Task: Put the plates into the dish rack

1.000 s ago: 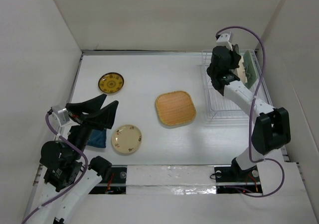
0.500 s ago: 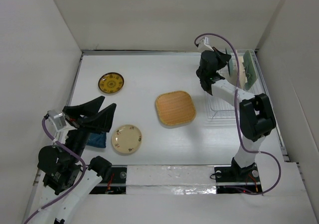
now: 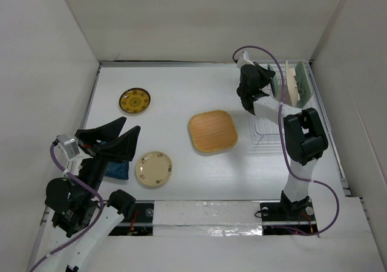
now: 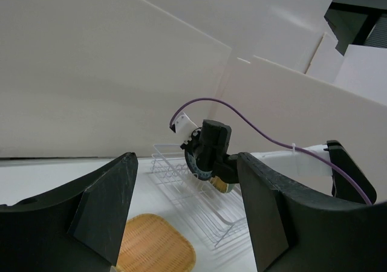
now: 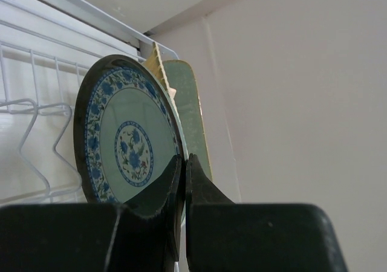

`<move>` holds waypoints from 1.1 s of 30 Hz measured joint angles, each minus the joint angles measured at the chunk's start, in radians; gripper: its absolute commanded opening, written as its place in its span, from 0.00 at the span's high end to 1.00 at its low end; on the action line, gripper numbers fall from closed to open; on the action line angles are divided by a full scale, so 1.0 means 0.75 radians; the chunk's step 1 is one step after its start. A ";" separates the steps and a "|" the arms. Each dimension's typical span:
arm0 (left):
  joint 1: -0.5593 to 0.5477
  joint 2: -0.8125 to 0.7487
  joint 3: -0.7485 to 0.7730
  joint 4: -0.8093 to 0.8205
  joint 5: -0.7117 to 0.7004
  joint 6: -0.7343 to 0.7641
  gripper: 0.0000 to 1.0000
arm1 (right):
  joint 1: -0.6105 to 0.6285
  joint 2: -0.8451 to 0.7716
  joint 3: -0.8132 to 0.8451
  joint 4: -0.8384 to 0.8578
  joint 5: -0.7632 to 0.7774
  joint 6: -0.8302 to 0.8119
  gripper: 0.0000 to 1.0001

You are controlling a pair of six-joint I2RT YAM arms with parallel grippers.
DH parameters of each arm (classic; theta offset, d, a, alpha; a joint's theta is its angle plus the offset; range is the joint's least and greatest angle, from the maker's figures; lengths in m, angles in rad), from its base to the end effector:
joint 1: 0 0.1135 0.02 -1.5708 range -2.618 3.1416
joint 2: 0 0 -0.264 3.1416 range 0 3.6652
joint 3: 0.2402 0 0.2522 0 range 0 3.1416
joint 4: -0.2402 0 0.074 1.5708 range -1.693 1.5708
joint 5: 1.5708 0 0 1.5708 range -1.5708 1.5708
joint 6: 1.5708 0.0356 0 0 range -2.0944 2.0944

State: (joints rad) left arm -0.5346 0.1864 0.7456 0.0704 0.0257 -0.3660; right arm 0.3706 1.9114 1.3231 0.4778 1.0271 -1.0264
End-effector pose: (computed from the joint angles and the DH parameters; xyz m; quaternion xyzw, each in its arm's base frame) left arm 0.0210 -0.0135 0.4078 0.0496 0.4508 -0.3931 0.7998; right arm 0.4185 0.1299 0.2661 -0.1664 0.7077 -0.5336 0.4321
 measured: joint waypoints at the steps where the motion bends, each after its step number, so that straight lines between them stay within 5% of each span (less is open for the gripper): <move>1: 0.000 0.000 0.000 0.000 0.000 0.000 0.36 | -0.001 0.006 0.000 0.000 -0.002 0.003 1.00; 18: 0.000 0.000 0.000 0.001 0.001 -0.003 0.36 | -0.024 -0.025 0.005 0.211 0.057 -0.169 1.00; 33: 0.000 0.002 0.000 0.001 0.001 -0.003 0.36 | -0.080 0.012 -0.058 -0.072 -0.026 0.292 1.00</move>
State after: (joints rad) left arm -0.5346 0.1875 0.7456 0.0708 0.0261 -0.3679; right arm 0.3103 1.9205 1.2793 0.4236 1.0077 -0.8074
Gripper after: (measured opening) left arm 0.640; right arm 0.034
